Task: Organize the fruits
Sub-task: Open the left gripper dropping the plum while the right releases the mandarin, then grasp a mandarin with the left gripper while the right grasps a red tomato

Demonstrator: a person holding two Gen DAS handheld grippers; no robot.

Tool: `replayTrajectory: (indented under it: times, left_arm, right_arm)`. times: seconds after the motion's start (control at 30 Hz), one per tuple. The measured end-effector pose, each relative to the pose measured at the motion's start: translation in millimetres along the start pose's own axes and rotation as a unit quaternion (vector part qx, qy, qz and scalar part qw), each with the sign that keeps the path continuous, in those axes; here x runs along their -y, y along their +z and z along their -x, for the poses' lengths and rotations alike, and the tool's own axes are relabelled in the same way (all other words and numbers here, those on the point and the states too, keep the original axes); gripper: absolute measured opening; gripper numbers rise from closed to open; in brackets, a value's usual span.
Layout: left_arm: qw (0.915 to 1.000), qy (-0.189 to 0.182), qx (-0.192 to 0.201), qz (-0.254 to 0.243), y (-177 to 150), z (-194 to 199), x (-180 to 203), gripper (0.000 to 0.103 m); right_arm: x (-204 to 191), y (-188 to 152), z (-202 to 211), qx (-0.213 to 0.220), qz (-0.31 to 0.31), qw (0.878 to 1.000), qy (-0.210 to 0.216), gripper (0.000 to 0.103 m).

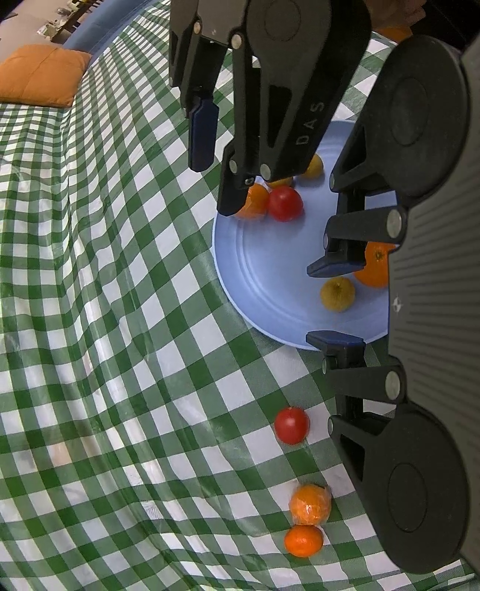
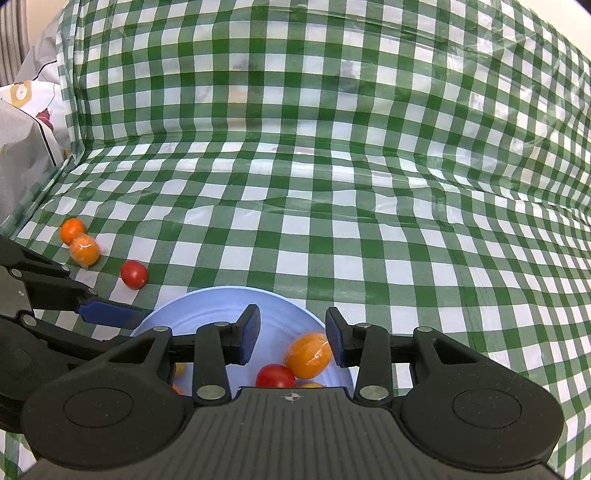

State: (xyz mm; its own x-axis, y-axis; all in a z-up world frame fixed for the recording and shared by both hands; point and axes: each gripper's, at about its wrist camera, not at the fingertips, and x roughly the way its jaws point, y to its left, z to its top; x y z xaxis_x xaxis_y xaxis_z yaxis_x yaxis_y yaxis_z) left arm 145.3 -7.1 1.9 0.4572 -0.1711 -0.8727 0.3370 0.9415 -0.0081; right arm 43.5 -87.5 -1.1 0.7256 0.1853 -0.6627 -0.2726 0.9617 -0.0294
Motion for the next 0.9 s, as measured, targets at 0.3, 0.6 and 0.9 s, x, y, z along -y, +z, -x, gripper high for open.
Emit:
replayTrajectory:
  times: [0.3,0.6,0.9]
  left_arm:
    - [0.9999,0.006,0.005,0.010,-1.0,5.3,-7.5,0.039]
    - [0.9971,0.028,0.022,0.067,1.3,20.7,-54.9,0.044]
    - [0.9761,0.066,0.034,0.204,-15.4,34.0,-153.2,0.048]
  right_arm:
    - [-13.1,2.5,-3.5,0.000,0.004,1.000,-0.001,0.041]
    - [-29.1,9.9,-6.8,0.006,-0.001,1.000,0.002,0.043]
    - [-57.3,16.5,-13.0,0.006,0.003,1.000,0.023,0.044]
